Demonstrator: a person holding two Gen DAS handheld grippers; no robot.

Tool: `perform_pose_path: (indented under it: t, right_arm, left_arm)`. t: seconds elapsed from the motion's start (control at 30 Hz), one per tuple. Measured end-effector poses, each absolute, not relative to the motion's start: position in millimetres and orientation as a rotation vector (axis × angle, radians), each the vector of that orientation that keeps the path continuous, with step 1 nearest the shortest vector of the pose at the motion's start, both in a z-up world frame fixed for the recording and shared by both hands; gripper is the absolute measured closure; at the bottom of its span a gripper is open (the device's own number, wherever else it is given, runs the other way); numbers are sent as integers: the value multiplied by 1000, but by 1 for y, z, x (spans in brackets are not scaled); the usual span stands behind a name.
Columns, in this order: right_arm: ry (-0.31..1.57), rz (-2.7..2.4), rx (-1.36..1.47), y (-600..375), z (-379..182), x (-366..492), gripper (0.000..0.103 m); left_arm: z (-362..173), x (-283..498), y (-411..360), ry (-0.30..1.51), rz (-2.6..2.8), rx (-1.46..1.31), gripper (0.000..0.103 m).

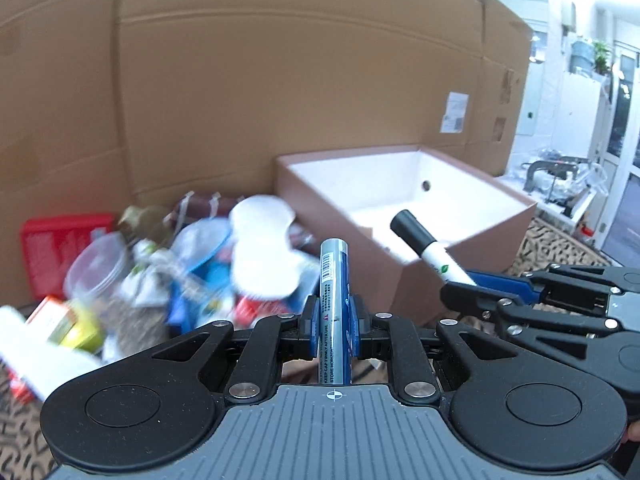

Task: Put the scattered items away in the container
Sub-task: 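Carry both markers into the pink box and open both tools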

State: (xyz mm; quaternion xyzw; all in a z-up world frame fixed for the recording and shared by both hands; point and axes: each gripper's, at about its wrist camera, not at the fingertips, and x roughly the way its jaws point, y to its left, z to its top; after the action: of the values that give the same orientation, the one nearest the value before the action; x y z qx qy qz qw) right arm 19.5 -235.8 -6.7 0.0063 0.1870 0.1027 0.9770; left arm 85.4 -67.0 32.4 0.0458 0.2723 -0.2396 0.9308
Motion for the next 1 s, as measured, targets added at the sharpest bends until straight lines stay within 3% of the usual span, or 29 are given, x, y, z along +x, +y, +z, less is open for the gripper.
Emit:
perform_pose_path:
  t: [0.43, 1.0]
  right_arm:
    - [306, 105, 5, -291, 20, 86, 86]
    - [407, -26, 28, -353, -26, 159, 86]
  left_arm:
    - [85, 166, -157, 497, -613, 92, 92]
    - [18, 263, -245, 683, -658, 109, 92]
